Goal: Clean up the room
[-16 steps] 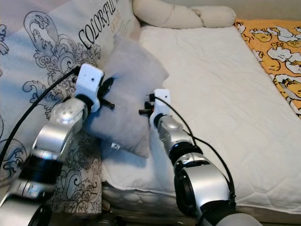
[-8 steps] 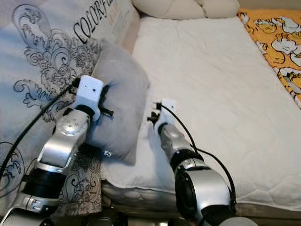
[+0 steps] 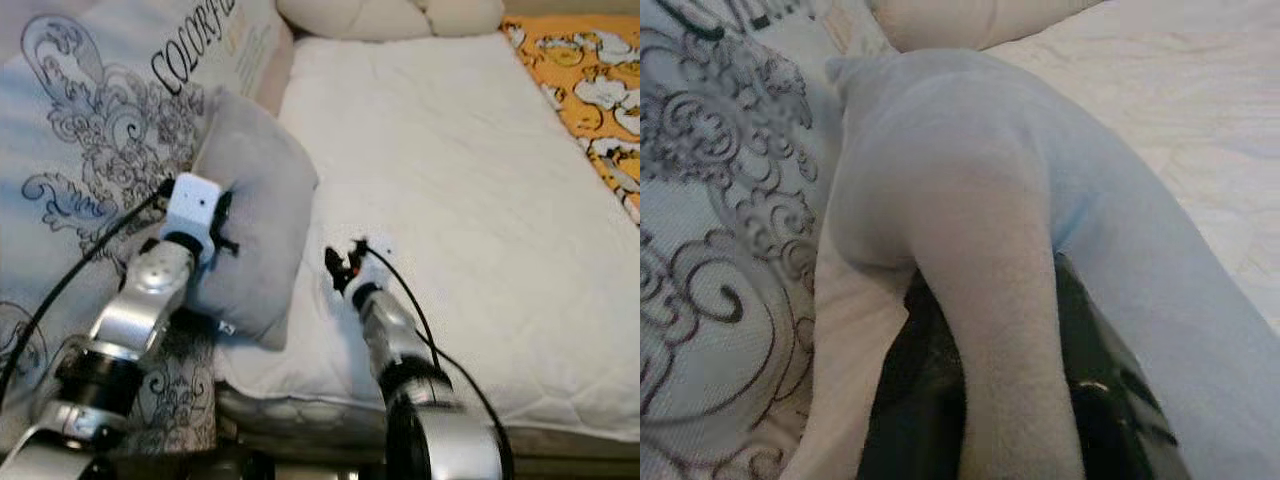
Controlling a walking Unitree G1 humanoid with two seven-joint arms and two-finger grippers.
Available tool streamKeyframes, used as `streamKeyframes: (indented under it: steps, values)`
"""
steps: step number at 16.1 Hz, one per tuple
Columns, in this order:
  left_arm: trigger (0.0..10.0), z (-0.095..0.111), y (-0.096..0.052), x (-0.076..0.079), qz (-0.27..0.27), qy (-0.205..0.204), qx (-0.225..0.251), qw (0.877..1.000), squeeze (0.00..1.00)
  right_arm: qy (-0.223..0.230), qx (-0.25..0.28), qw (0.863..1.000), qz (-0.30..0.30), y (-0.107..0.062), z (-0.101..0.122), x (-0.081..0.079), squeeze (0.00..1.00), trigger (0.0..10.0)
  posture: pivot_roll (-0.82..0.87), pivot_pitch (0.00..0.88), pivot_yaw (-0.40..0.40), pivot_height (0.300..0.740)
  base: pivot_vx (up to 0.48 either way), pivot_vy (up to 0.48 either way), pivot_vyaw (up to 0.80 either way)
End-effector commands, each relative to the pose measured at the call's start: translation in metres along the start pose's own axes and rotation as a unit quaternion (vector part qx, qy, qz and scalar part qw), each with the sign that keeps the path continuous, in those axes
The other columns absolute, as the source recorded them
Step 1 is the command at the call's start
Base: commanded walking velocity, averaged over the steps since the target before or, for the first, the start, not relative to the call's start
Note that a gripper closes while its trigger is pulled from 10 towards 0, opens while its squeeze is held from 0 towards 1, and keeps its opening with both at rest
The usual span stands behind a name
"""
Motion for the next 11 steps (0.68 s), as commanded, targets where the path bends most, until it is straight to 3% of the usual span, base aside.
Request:
streamKeyframes:
  steps: [1,4,6,7,8,10,11]
  values:
    - [10.0,0.010,0.002,-0.009,-0.001,-0.011,0.017,1.000,1.00,0.000,0.039,0.999,0.023,-0.001,0.016,-0.007,1.00,10.0,0.04,0.019,0.077,0.740,0.000,0.000,0.00]
    - [10.0,0.034,0.005,-0.024,0.007,0.001,0.052,0.999,1.00,-0.016,0.093,0.995,0.036,-0.016,0.035,-0.010,1.00,10.0,-0.02,0.000,0.091,0.740,0.000,0.000,0.00]
    - [10.0,0.062,0.006,-0.025,-0.003,0.015,0.097,0.995,1.00,-0.023,0.120,0.992,0.030,-0.027,0.053,-0.010,1.00,10.0,-0.05,0.000,0.094,0.740,0.000,0.000,0.00]
    - [10.0,0.072,0.005,-0.020,-0.016,0.002,0.111,0.994,0.25,-0.027,0.128,0.991,0.029,-0.031,0.059,-0.010,1.00,10.0,-0.05,0.000,0.091,0.740,0.000,0.000,0.00]
    - [10.0,0.078,0.003,-0.015,-0.029,-0.010,0.118,0.993,0.00,-0.028,0.135,0.990,0.030,-0.034,0.064,-0.012,1.00,10.0,-0.06,0.000,0.089,0.740,0.000,0.000,0.00]
    - [10.0,0.086,-0.003,0.007,-0.071,-0.060,0.120,0.988,0.00,-0.046,0.148,0.988,0.026,-0.049,0.079,-0.016,1.00,10.0,-0.07,0.000,0.072,0.740,0.000,0.000,0.00]
    - [10.0,0.086,-0.006,0.011,-0.079,-0.066,0.118,0.988,0.00,-0.047,0.148,0.988,0.025,-0.052,0.081,-0.018,1.00,10.0,-0.08,0.000,0.070,0.740,0.000,0.000,0.00]
Point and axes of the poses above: a point about 5 cm out from each wrist's last joint towards the gripper, its own y axis pointing out of the wrist towards the gripper, its own z axis along the axis of the wrist's last joint, x = y × z, the point moved 6 cm from there along y, pointing out of the wrist towards the gripper, and after that the axes turned 9 degrees about -y, right-handed, at the moved point
